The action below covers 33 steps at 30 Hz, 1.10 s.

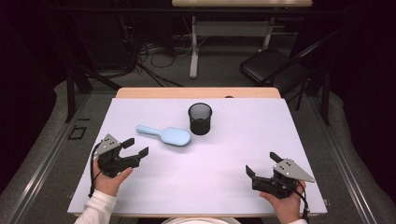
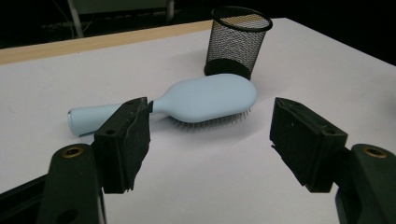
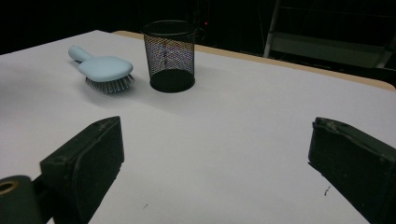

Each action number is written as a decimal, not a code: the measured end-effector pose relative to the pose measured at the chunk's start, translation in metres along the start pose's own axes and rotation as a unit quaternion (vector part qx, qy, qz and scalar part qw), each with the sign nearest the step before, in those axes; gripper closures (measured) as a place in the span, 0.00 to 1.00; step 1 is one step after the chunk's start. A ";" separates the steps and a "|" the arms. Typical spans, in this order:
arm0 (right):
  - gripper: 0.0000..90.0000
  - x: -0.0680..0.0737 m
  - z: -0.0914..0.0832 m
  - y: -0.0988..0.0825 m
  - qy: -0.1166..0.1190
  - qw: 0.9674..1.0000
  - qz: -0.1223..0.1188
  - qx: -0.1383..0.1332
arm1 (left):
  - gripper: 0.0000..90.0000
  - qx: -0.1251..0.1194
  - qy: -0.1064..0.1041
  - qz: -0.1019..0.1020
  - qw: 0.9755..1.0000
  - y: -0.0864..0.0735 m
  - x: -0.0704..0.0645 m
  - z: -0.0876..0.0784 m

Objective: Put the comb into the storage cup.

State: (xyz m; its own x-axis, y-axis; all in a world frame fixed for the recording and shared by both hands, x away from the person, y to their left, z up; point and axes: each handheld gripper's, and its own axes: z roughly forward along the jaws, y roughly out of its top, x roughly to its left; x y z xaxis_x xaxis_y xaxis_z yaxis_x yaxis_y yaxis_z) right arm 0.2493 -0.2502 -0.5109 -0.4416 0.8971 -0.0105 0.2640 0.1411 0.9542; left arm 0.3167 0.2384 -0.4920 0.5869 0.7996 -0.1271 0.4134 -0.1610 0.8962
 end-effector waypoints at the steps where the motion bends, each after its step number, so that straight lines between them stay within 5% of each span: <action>1: 0.04 0.000 0.000 0.000 0.000 1.000 0.000 0.000 | 0.33 0.000 0.000 0.000 1.000 0.000 0.000 0.000; 5: 0.04 0.000 0.001 0.000 0.004 1.000 -0.004 0.002 | 0.34 0.006 0.016 0.011 1.000 0.007 0.005 0.004; 16: 0.05 -0.001 0.002 -0.001 0.003 1.000 0.001 0.000 | 0.45 0.013 0.018 -0.024 0.999 0.041 0.024 0.011; 33: 0.06 -0.001 0.006 -0.003 0.010 1.000 0.005 0.008 | 0.51 0.050 0.055 -0.030 0.997 0.058 0.042 0.041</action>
State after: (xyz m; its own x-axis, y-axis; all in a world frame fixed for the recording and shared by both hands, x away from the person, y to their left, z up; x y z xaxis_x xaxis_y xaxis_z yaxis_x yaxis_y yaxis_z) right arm 0.2537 -0.2488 -0.5155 -0.4563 0.8898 0.0053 0.2812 0.1386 0.9496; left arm 0.3936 0.2389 -0.4628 0.4818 0.8671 -0.1270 0.5161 -0.1636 0.8408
